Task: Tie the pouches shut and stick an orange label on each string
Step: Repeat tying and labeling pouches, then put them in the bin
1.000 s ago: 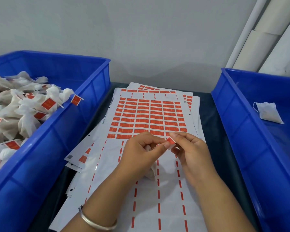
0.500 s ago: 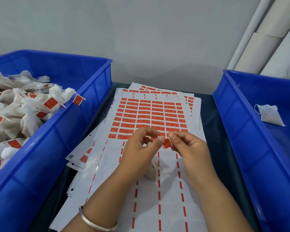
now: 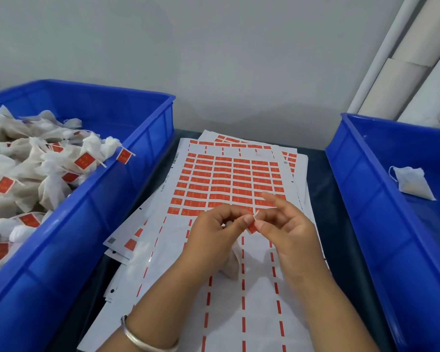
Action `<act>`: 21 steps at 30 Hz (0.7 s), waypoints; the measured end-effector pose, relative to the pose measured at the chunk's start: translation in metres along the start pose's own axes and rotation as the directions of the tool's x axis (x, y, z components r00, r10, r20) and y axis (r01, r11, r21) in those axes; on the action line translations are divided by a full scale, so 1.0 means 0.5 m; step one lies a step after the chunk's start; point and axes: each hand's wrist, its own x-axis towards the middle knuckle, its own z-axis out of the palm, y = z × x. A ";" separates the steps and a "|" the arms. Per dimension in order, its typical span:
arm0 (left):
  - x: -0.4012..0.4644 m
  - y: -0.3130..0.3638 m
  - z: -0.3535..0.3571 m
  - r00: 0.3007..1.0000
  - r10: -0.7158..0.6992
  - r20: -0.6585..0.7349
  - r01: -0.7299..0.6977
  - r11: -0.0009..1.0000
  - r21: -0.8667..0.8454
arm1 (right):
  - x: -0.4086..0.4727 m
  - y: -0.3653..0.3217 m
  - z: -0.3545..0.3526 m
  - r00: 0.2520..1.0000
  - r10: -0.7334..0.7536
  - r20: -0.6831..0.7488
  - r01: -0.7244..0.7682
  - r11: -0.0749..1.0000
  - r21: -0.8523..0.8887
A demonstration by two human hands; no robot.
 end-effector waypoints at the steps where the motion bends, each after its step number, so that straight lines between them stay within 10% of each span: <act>1: 0.000 -0.002 0.001 1.000 0.001 0.009 -0.001 1.000 0.018 | 0.001 0.002 0.000 1.000 -0.009 -0.006 0.009 1.000 -0.010; 8: 0.000 -0.010 0.008 0.999 -0.023 -0.027 0.024 0.998 0.063 | 0.002 0.016 0.009 0.999 -0.044 -0.010 0.043 0.993 -0.108; 21: -0.020 0.005 -0.016 0.999 -0.041 -0.036 0.050 0.946 0.319 | 0.017 0.020 -0.003 0.973 0.196 -0.118 -0.147 0.931 0.334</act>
